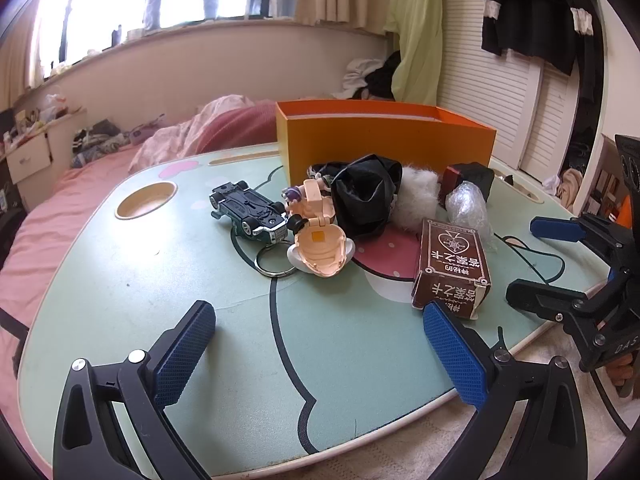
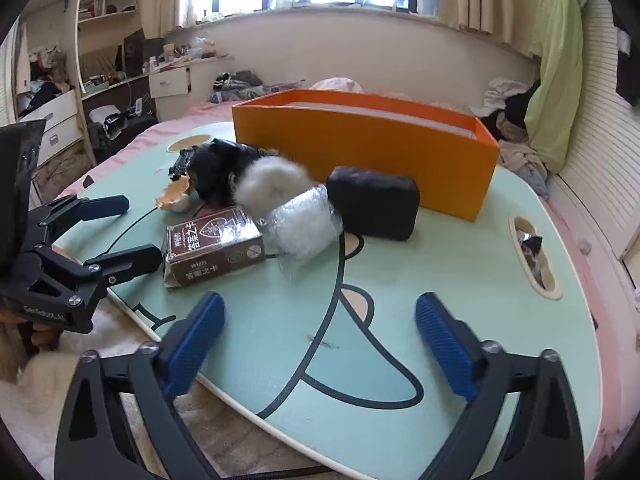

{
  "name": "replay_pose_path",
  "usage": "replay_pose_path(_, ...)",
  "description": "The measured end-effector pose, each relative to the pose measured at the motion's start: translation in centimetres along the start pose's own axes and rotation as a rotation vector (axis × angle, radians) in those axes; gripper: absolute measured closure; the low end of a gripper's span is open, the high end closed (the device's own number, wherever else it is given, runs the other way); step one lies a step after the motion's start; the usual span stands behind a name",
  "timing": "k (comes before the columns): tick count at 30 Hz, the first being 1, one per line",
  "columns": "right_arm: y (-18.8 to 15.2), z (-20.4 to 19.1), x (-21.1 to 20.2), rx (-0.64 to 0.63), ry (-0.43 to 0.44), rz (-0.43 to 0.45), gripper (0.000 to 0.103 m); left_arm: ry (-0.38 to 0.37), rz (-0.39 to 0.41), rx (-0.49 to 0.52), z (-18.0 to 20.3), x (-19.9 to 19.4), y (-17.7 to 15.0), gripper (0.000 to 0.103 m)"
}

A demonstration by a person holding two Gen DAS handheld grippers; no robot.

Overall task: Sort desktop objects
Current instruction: 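Place the white pompom on the desk and open the right gripper, then grasp the round metal mirror in the box with the left gripper, lift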

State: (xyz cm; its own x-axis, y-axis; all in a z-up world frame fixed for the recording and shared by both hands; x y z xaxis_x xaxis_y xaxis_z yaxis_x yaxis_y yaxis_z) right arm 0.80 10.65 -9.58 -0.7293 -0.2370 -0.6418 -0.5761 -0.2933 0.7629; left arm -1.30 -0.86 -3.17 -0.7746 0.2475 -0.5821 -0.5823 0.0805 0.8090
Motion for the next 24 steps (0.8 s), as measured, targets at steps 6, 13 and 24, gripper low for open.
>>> replay_pose_path(6,0.0,-0.2,0.6,-0.002,0.012,0.014,0.001,0.012,0.0,-0.007,-0.3,0.0,-0.1,0.0)
replay_pose_path(13,-0.8,0.1,-0.2,0.006,0.009,0.023,0.001,-0.044,0.09,-0.144,-2.7,-4.4,3.0,0.018)
replay_pose_path(24,-0.7,0.6,-0.8,0.001,0.013,0.024,0.001,-0.24,-0.11,-0.086,5.6,4.2,17.5,0.065)
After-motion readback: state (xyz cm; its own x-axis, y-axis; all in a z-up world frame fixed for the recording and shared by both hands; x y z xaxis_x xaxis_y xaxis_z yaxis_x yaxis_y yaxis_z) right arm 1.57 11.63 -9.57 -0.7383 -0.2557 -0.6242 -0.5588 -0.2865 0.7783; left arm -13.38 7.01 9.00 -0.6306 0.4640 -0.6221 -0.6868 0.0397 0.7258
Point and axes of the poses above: each gripper's, at about its wrist camera, not at the fingertips, and x roughly the way its jaws point, z to its right, y to its top, the point moved 6 cm from there along x, roughly the way its jaws point, and after that the axes turned 2 degrees about -y, right-handed, at the moved point
